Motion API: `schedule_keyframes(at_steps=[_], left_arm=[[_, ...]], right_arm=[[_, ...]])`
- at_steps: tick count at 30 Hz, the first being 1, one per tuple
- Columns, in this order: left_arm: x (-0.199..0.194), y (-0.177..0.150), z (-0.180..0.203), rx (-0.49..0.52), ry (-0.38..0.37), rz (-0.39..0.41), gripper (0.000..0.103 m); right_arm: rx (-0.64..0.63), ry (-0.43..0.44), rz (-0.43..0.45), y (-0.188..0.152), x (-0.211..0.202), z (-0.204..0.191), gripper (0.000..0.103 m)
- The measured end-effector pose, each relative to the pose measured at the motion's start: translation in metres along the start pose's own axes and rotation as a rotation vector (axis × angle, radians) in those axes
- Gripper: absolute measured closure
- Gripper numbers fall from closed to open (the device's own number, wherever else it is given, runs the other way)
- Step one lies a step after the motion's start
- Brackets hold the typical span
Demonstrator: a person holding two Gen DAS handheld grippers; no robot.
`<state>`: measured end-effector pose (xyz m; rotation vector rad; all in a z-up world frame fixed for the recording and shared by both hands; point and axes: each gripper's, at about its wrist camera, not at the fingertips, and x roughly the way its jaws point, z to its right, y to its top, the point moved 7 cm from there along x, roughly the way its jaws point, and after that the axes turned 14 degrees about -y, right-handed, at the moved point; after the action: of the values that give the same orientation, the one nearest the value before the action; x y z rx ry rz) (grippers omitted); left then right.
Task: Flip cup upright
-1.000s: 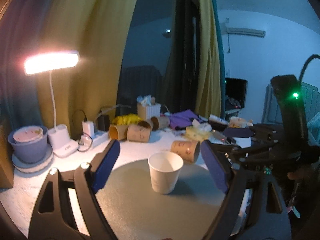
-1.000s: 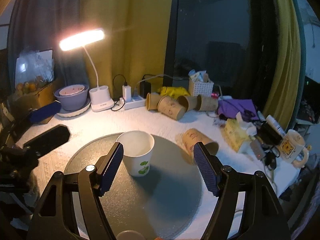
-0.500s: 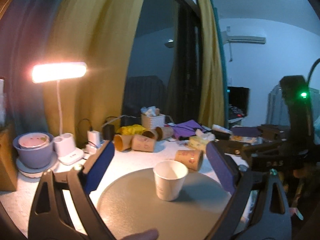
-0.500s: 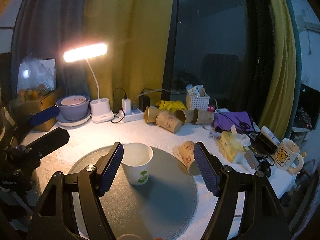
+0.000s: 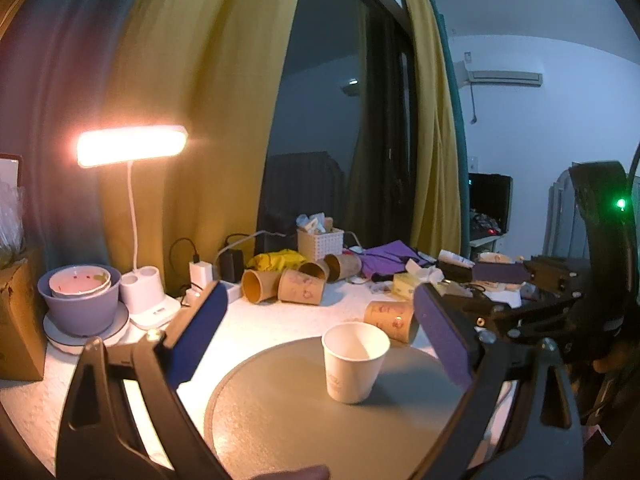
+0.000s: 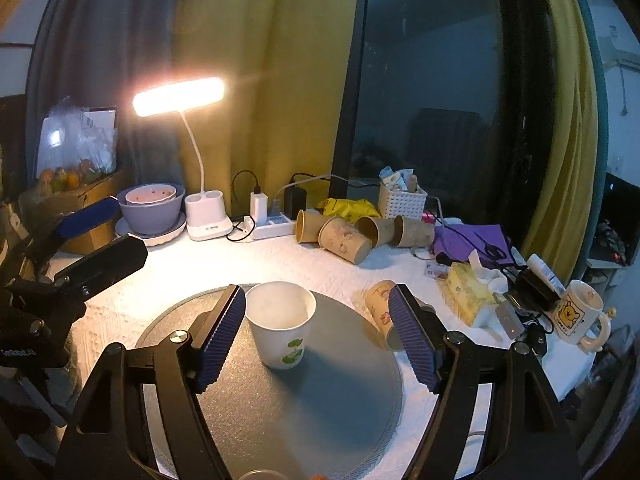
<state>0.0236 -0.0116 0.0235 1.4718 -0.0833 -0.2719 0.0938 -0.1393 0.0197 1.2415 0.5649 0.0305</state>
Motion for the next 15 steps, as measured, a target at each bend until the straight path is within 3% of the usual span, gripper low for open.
schedule_keyframes(at_steps=[15], left_arm=[[0.0067, -0.0067, -0.0047, -0.019, 0.026, -0.043, 0.008]], right_arm=[[-0.013, 0.007, -0.011, -0.0026, 0.0002, -0.0056, 0.026]])
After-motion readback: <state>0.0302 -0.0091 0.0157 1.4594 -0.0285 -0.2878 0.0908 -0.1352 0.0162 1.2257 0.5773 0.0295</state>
